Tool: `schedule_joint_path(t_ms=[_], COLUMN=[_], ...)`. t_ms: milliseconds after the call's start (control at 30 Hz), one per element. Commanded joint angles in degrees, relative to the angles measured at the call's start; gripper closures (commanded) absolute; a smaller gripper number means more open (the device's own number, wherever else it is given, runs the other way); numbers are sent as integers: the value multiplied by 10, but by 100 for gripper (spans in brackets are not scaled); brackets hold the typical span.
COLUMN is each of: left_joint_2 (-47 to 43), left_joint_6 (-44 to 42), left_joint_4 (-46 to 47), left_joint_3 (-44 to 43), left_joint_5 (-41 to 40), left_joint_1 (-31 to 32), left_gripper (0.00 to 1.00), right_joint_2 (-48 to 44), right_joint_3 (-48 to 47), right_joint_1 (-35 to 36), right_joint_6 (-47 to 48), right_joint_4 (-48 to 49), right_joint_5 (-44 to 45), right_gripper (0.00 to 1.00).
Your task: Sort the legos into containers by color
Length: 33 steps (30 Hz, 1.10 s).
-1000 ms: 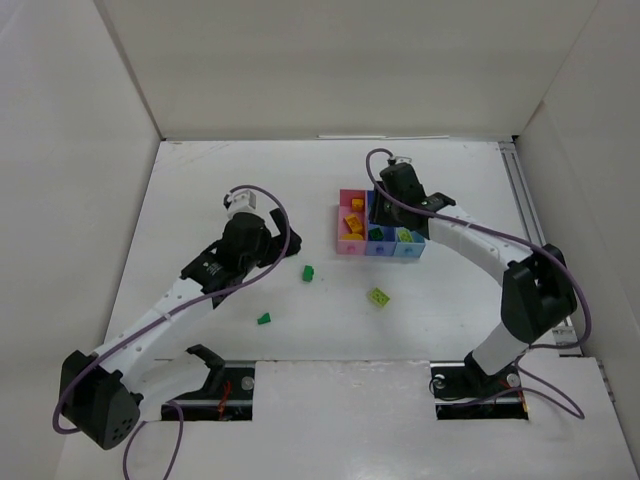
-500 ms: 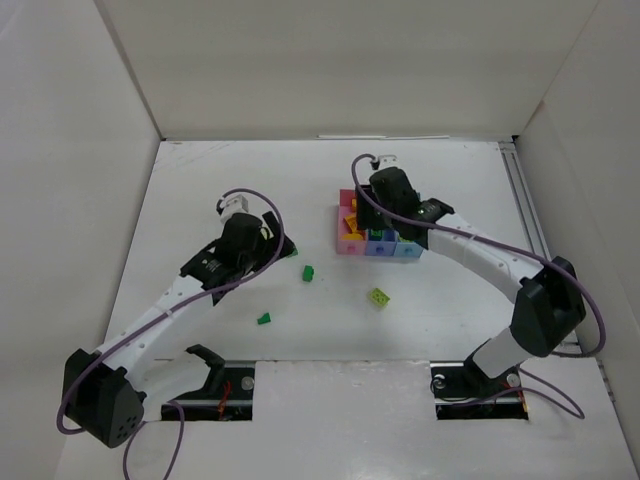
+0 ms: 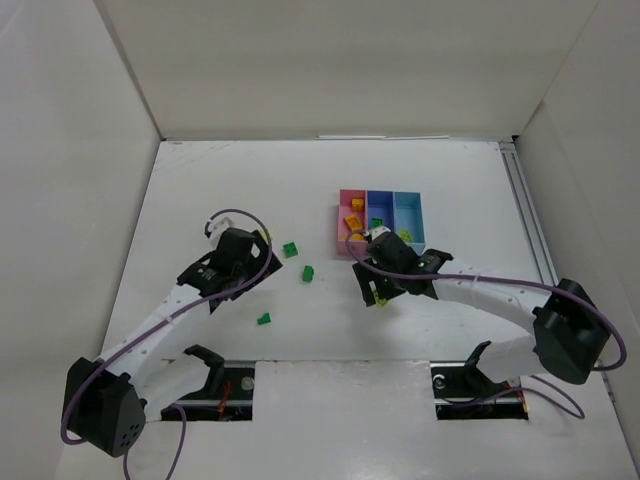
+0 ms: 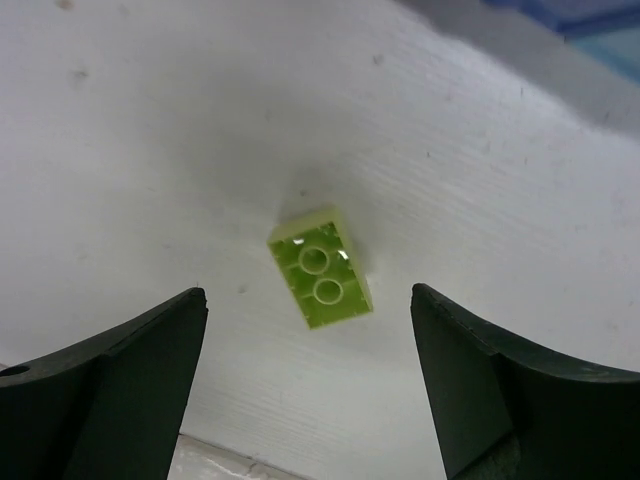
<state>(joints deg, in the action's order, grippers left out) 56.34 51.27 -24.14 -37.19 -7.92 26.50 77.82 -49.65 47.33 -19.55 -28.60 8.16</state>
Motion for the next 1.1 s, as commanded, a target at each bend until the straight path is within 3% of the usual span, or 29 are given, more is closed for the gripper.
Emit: schedule_joint_path(t_ms=[0, 300, 433, 467, 500, 733, 833, 1000, 1067], left_joint_2=[-21, -38, -38, -38, -38, -38, -24, 2, 21], left_joint_6=[16, 22, 16, 16, 16, 1, -6, -19, -27], left_joint_4=[-6, -27, -27, -27, -32, -17, -12, 1, 15], left_joint_3=[6, 12, 12, 12, 12, 6, -6, -24, -42], left_joint_5=[5, 5, 5, 5, 5, -1, -6, -11, -19], left_joint_1=[-5, -5, -5, -5, -5, -5, -5, -5, -10], left_gripper=[0, 0, 0, 0, 0, 0, 0, 0, 0], right_joint_2=[1, 74, 107, 107, 107, 72, 46, -13, -35], right_joint_3=[17, 35, 23, 23, 23, 42, 15, -39, -71], right_joint_1=[0, 0, 0, 0, 0, 5, 5, 5, -31], right_joint_6=[-54, -58, -46, -46, -46, -51, -51, -30, -12], right_joint_4=[-7, 57, 62, 62, 62, 67, 46, -8, -20], right_joint_5=[24, 31, 48, 53, 53, 22, 12, 17, 22], right_gripper=[13, 10, 16, 18, 30, 66, 77, 76, 76])
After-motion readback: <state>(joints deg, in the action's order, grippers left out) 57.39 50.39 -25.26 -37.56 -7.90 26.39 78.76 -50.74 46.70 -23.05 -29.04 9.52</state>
